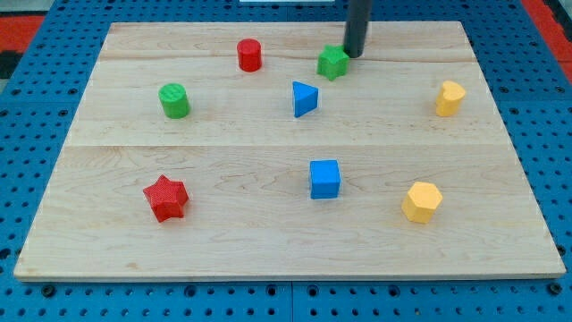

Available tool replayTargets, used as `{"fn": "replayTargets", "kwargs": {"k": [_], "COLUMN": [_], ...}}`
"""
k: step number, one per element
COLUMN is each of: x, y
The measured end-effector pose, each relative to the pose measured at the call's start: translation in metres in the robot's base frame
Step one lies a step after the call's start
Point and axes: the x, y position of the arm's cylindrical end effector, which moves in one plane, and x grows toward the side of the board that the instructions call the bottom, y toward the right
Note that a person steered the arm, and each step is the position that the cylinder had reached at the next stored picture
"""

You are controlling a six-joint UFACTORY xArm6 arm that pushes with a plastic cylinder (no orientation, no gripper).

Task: Push the green star to the red circle

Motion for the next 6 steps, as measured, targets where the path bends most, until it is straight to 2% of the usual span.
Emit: {"fn": "replayTargets", "kwargs": {"k": [2, 3, 4, 5, 6], "x": [0.046, 0.038, 0.017, 0.015, 0.027], "y": [-0.005, -0.054, -0.046, -0.067, -0.118]}}
